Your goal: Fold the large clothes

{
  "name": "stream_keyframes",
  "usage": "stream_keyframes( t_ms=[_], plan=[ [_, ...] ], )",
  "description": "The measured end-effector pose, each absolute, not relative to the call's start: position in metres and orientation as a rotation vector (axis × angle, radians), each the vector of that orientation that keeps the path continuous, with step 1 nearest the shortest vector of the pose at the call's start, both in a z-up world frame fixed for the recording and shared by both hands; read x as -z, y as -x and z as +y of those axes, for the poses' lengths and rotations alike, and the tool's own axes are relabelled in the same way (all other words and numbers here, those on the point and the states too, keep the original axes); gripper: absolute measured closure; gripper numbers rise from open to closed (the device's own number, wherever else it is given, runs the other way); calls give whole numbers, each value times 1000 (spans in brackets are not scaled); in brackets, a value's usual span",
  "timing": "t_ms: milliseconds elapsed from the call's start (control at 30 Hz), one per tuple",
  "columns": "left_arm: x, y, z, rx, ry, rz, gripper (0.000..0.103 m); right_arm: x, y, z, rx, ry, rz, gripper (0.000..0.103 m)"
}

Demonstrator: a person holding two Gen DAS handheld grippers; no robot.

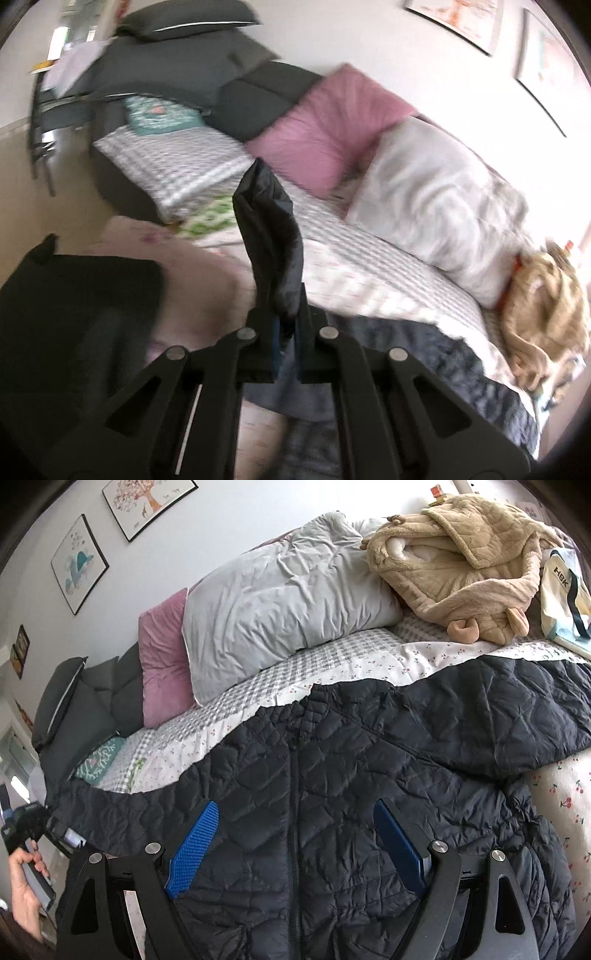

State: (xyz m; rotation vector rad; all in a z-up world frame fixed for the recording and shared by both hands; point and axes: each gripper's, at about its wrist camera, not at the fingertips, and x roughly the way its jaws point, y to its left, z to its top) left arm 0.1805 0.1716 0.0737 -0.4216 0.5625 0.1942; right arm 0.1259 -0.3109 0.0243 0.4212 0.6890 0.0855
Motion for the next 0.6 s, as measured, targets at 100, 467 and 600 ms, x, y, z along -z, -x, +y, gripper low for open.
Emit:
stream_keyframes(
  t_ms=[100,467,600],
  plan=[
    [-75,-187,119,-93,406,584,97,-26,-125,-312,-83,-425,686,16],
    [-22,-209,-39,226,367,786,97,-25,-126,-321,-69,-438,700,16],
    [10,-209,-71,328,291,876,92,-23,-126,-324,-65,-455,708,16]
  ],
)
